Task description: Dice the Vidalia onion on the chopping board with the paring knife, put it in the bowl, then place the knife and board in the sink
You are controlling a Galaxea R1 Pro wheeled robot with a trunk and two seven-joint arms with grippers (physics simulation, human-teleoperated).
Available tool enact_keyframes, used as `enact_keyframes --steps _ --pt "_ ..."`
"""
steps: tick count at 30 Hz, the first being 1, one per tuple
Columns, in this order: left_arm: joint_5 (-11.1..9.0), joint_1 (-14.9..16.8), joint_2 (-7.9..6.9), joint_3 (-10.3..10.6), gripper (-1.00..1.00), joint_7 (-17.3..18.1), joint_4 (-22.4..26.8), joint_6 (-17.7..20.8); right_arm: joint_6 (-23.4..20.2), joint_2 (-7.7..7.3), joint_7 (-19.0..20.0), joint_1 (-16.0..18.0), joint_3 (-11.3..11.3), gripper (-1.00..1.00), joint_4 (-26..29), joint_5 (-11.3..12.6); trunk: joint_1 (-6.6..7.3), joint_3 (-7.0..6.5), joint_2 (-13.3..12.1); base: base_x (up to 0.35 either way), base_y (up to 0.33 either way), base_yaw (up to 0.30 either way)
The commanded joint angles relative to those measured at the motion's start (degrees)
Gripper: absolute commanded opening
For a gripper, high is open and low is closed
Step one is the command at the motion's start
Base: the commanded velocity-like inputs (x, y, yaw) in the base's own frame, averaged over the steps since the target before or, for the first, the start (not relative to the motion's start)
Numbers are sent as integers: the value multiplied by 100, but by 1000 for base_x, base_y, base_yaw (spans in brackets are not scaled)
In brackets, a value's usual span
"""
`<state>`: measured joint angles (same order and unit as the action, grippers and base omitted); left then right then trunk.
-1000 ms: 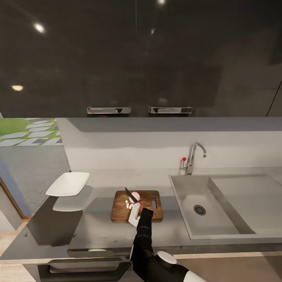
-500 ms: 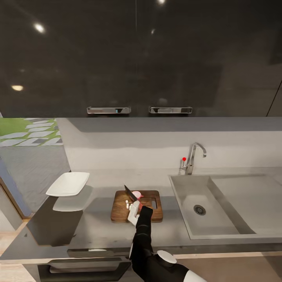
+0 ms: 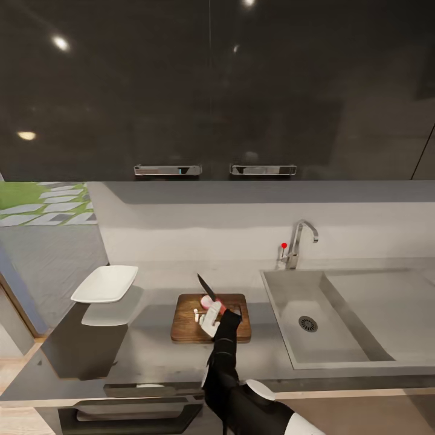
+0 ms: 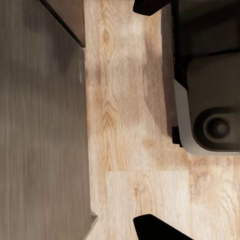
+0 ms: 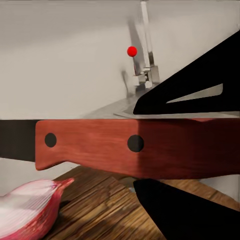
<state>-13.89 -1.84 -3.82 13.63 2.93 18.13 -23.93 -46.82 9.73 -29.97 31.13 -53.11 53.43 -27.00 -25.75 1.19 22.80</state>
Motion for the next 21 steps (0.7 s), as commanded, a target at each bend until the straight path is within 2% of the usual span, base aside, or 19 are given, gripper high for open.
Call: enact_keyframes --steps 1,9,18,21 --pt "-61 -1 -5 25 100 23 8 -3 -34 -2 -19 8 -10 -100 -14 5 -4 12 12 0 0 0" --pt "-61 -1 -5 25 100 23 11 -6 -46 -14 33 10 -13 -100 -45 29 -4 12 12 82 0 0" --pt "-61 -1 -5 25 100 23 10 -6 -29 2 753 8 -41 -100 -501 36 -4 12 12 17 0 0" --pt "-61 -1 -5 25 100 23 10 -6 -29 17 771 7 -41 -100 -600 33 -4 12 12 0 0 0"
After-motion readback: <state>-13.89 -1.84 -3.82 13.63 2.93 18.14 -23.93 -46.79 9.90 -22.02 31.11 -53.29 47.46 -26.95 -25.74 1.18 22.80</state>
